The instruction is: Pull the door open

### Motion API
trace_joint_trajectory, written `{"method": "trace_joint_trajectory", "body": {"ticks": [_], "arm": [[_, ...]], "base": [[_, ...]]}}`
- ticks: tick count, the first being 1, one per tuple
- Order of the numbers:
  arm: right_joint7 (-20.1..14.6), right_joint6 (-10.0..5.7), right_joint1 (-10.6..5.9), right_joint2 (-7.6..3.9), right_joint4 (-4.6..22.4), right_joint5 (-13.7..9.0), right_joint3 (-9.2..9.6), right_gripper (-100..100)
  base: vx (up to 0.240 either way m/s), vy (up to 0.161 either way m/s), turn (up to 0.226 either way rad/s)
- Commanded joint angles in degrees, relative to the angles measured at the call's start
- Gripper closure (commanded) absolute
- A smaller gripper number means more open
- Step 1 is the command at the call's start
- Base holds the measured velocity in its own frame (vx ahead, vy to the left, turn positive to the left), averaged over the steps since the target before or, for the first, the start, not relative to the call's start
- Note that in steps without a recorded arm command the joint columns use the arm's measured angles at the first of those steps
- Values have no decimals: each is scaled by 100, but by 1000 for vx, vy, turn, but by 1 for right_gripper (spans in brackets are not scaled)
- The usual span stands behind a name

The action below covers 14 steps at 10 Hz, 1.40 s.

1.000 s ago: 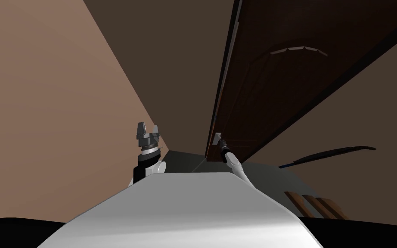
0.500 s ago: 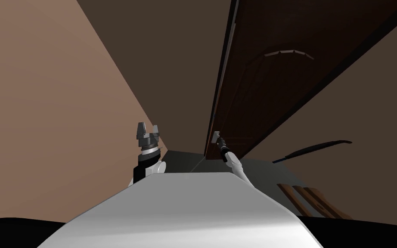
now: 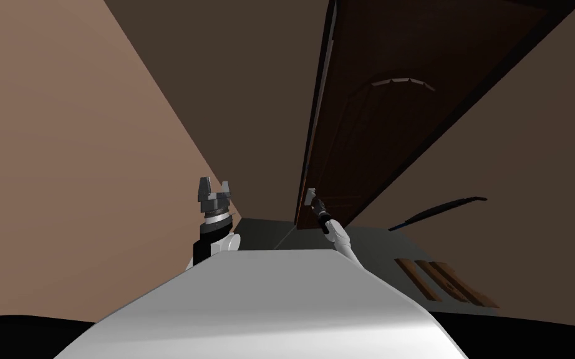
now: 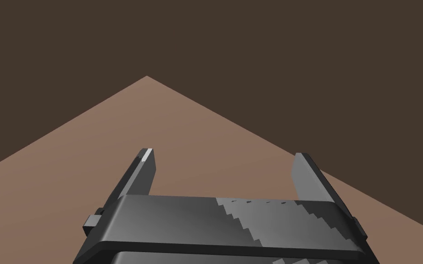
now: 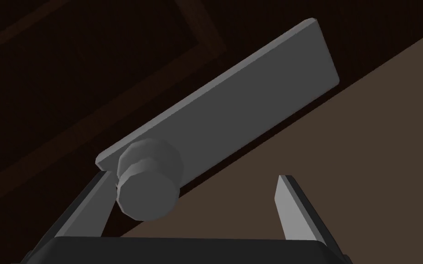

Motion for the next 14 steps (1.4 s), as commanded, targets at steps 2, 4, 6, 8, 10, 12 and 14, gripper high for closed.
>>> {"method": "trace_joint_trajectory", "body": {"ticks": [2, 4, 6, 8, 10, 12, 14], "arm": [[-325, -361, -56, 150, 87, -454, -150, -100], [-552, -571, -87, 237, 132, -755, -222, -100], [-777, -780, -117, 325, 178, -1053, -294, -100], [-997, -985, -146, 412, 223, -1341, -363, -100], [-1206, -1177, -174, 495, 266, -1603, -428, -100], [-1578, -1523, -224, 643, 345, -1992, -544, -100], [-1744, -1672, -245, 704, 378, -2220, -593, -100]], "base": [[-45, 1, -81], [-41, 1, -60], [-34, -3, -55], [-33, -4, -64], [-34, -1, -53], [-41, -9, -83], [-33, -6, -48]]}}
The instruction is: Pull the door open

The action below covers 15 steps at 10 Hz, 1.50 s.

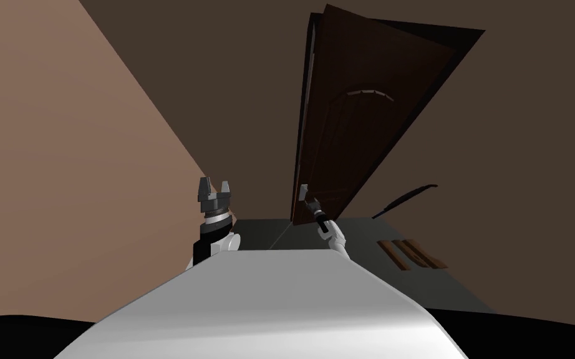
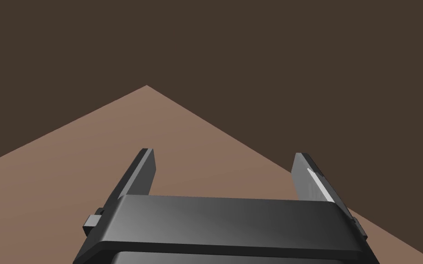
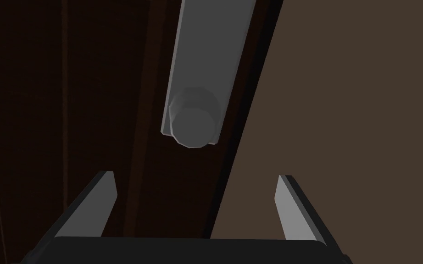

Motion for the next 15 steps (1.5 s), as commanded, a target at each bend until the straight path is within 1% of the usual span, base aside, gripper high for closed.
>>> {"method": "trace_joint_trajectory", "body": {"ticks": [1, 3, 4, 5, 6, 10, 11, 12, 13, 15], "arm": [[-223, -216, -38, 78, 63, -236, -75, -100], [-409, -392, -62, 148, 105, -425, -132, -100], [-362, -314, -51, 116, 75, -364, -103, -100], [-427, -395, -74, 15, 157, -411, -209, -100], [-443, -416, -81, -23, 184, -423, -245, -100], [-590, -607, -146, -360, 428, -540, -572, -100], [-615, -640, -157, -419, 471, -561, -628, -100], [-640, -585, -142, -409, 407, -543, -568, -100], [-640, -585, -142, -409, 407, -543, -568, 100], [-640, -585, -142, -409, 407, -543, -568, 100]], "base": [[-34, -10, -68], [-30, -12, -68], [-12, -4, -10], [139, 50, 102], [204, 62, 71], [199, 95, 101], [182, 104, 92], [84, 44, 11], [-10, -8, -22], [-27, -24, 7]]}}
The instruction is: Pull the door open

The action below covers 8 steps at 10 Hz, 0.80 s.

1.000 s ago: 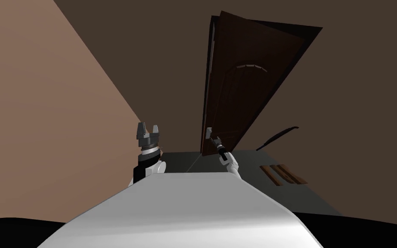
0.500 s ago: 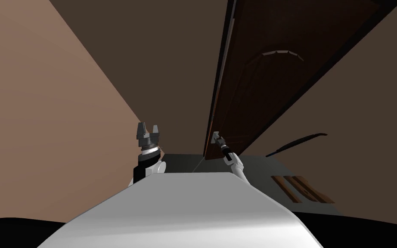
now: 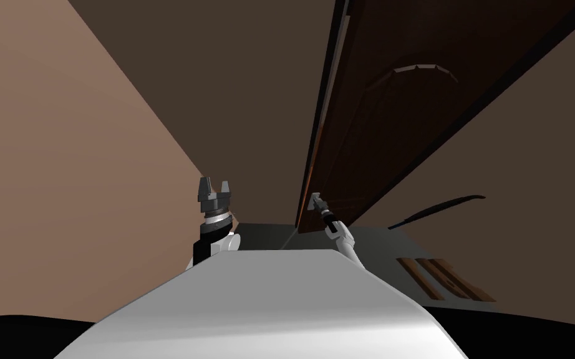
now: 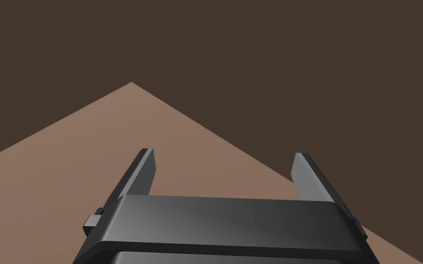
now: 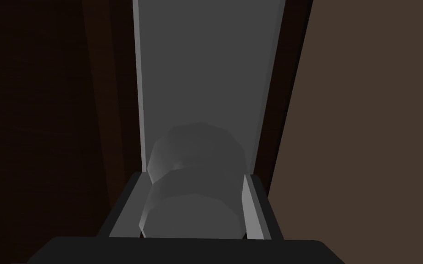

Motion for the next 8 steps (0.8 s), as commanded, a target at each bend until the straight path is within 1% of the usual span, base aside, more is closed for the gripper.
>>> {"method": "trace_joint_trajectory", "body": {"ticks": [1, 3, 4, 5, 8], "arm": [[-4, -9, 6, 10, 1, -1, 8, 100], [-4, -9, 6, 10, 1, -1, 8, 100], [-162, 3, 5, 1, 19, -129, 15, 100], [-245, 5, 2, -1, 24, -197, 19, 100], [-615, 16, -13, -9, 44, -494, 39, 100]], "base": [[-18, -7, 5], [-4, 0, -3], [-31, -26, 93], [-55, -61, 146], [-70, -61, 120]]}}
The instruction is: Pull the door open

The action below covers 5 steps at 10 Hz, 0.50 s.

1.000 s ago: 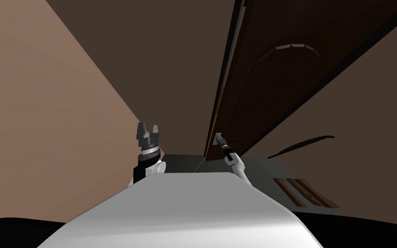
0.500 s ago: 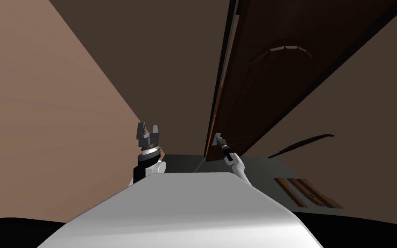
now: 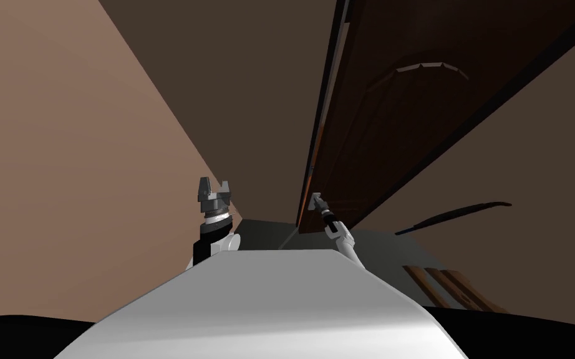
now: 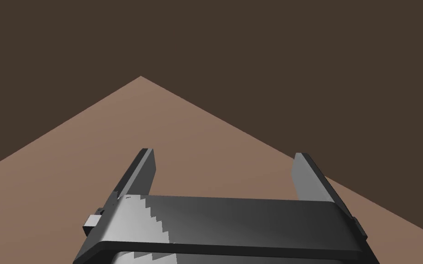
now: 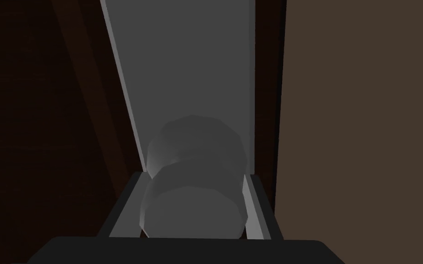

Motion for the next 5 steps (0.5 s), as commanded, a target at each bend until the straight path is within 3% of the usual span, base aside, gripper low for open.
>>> {"method": "trace_joint_trajectory", "body": {"ticks": [1, 5], "arm": [[-280, -9, -15, 4, 22, -209, 24, 100], [-850, 7, -37, -9, 53, -661, 53, 100]], "base": [[-82, -56, 124], [-73, -54, 109]]}}
